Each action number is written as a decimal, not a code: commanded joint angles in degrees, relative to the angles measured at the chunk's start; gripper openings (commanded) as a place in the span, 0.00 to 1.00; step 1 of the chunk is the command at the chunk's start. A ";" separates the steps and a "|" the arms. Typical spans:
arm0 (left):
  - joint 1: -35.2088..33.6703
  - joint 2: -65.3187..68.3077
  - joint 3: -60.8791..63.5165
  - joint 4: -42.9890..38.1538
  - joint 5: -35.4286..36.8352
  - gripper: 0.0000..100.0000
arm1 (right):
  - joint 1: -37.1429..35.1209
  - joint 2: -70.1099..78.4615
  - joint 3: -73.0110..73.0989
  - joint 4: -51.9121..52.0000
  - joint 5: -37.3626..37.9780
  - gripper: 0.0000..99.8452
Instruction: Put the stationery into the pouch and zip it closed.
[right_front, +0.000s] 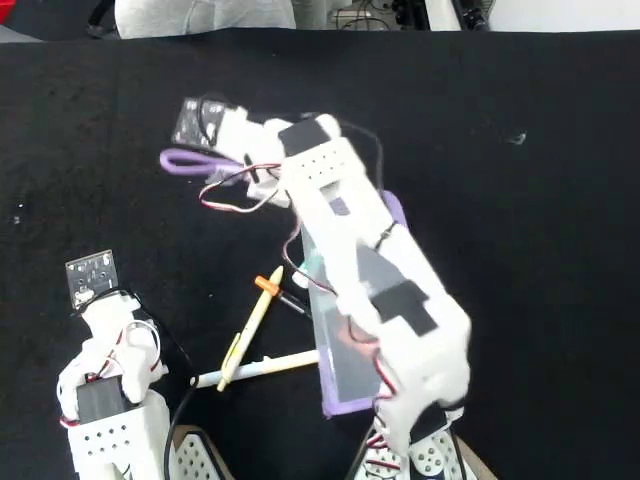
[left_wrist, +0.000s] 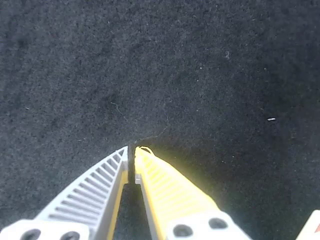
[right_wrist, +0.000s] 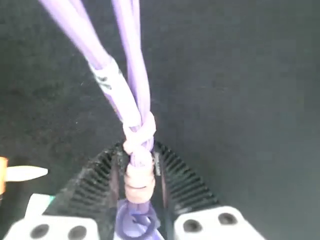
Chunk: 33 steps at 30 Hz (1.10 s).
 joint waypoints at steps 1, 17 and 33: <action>0.31 -0.09 1.45 0.35 0.35 0.03 | 1.14 -13.41 -2.68 3.16 -2.11 0.01; 0.31 -0.09 1.45 0.35 0.35 0.03 | 14.42 -38.90 -5.67 3.87 -3.16 0.01; 0.31 -0.09 1.45 0.35 0.35 0.03 | 24.53 -34.33 -13.05 -15.38 -3.25 0.01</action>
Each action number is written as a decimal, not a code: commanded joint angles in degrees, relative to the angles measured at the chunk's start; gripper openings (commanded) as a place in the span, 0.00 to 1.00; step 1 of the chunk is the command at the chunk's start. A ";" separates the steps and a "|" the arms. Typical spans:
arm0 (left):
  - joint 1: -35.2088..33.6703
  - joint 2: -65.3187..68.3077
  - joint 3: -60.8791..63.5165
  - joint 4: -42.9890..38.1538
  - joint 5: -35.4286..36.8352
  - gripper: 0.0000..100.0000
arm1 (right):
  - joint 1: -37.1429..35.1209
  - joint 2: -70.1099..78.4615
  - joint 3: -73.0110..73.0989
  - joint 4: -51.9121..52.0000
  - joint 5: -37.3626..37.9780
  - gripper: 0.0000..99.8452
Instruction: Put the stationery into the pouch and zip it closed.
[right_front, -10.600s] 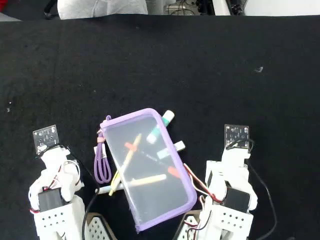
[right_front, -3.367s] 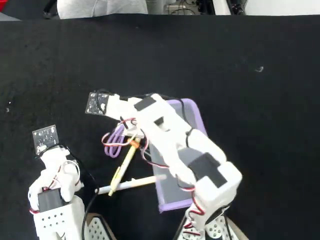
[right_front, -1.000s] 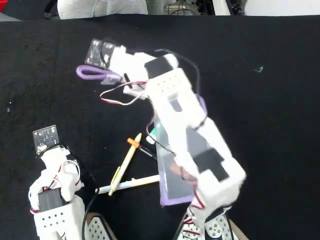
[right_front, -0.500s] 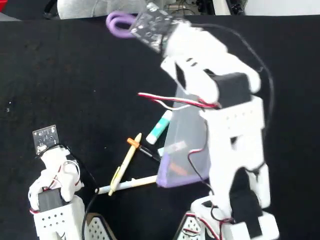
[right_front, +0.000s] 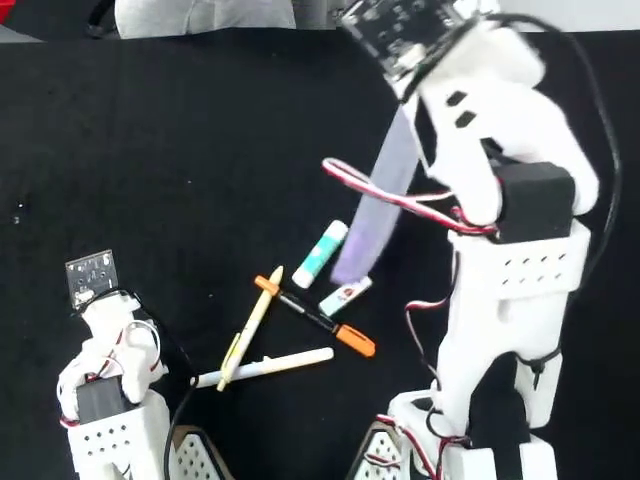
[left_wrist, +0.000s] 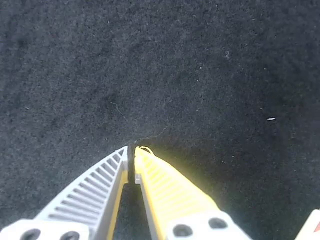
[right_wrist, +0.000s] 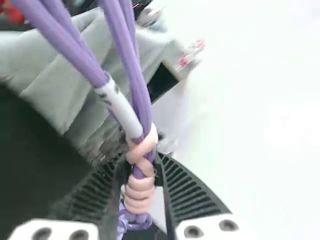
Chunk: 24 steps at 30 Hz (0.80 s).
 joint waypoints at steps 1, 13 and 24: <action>0.31 -0.09 1.45 0.35 0.35 0.03 | 2.90 2.77 -2.86 -7.47 -0.62 0.01; 0.31 -0.09 1.45 0.35 0.35 0.03 | 3.43 15.25 -3.03 -27.78 -12.75 0.01; 0.31 -0.09 1.45 0.35 0.35 0.03 | 5.36 23.08 -3.03 -32.44 -18.20 0.01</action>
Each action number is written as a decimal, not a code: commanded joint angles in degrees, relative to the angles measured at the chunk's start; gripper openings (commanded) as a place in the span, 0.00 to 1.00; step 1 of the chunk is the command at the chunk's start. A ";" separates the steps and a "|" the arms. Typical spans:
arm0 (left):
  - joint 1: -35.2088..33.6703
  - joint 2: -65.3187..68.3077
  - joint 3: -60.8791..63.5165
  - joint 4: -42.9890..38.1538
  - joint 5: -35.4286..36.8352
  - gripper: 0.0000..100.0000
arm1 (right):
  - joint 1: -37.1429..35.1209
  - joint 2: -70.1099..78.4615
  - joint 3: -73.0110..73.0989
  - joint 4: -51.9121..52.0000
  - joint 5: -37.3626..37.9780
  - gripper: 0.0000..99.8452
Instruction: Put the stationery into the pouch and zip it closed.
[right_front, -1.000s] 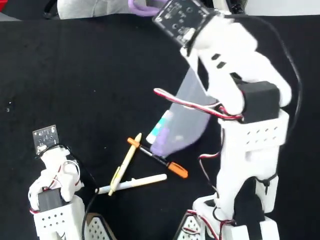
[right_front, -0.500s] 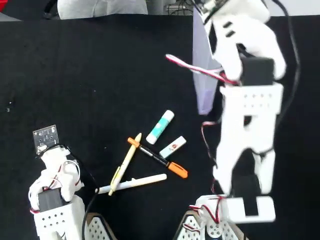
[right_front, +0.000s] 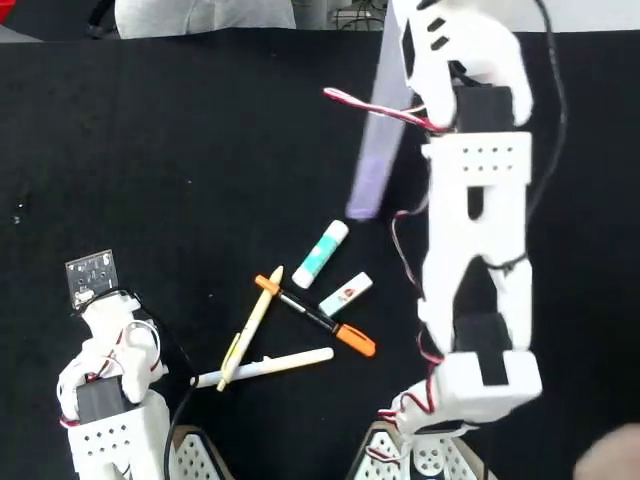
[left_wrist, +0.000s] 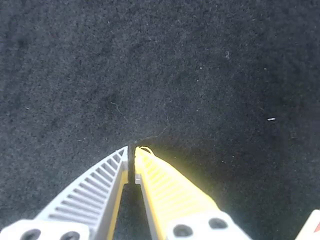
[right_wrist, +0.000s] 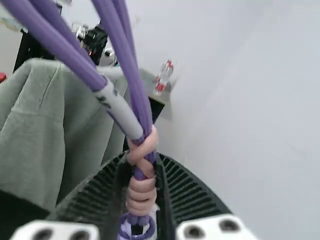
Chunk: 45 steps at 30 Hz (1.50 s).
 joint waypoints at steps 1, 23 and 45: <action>0.31 -0.09 1.45 0.35 0.35 0.03 | 3.34 1.10 -2.95 -2.11 -0.70 0.01; 0.31 -0.09 1.45 0.35 0.35 0.03 | 18.37 2.24 -2.95 38.15 16.62 0.01; 0.31 -0.09 1.45 0.35 0.35 0.03 | 8.18 -13.93 -0.22 72.70 16.53 0.01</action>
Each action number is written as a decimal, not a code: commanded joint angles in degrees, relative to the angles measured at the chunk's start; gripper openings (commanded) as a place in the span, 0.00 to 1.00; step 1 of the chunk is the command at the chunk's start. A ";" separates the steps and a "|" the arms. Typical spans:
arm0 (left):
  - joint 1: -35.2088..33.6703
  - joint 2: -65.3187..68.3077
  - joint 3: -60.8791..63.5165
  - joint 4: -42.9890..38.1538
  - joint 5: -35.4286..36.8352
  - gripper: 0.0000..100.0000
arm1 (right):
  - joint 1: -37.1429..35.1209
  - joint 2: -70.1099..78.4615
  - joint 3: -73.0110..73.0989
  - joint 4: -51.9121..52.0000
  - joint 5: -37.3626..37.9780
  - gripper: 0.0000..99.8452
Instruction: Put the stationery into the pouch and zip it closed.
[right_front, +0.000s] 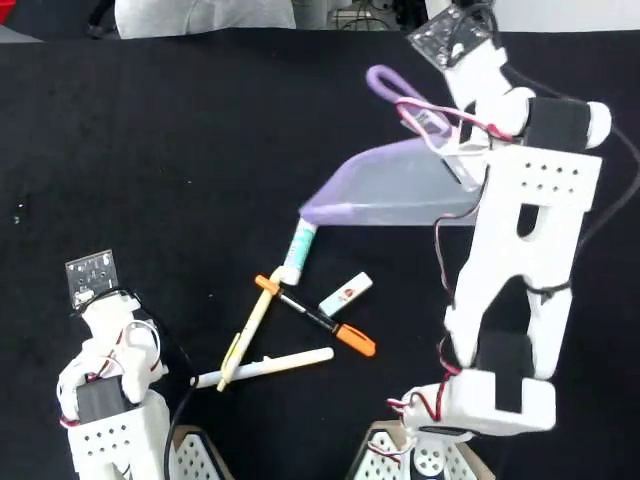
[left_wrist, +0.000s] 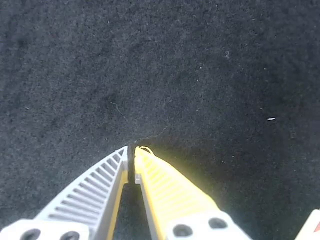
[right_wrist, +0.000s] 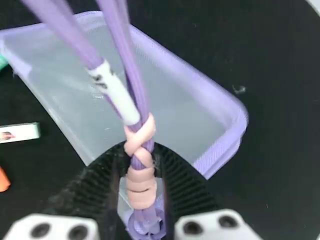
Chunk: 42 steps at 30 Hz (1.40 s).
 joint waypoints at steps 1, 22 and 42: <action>0.31 -0.09 1.45 0.35 0.35 0.03 | -2.90 -7.08 1.36 1.85 0.44 0.01; 0.31 -0.09 1.45 0.35 0.35 0.03 | -46.24 -31.16 39.69 -18.11 -18.73 0.01; 0.31 -0.09 1.45 0.35 0.35 0.03 | -50.20 -70.55 82.33 -53.54 -23.12 0.01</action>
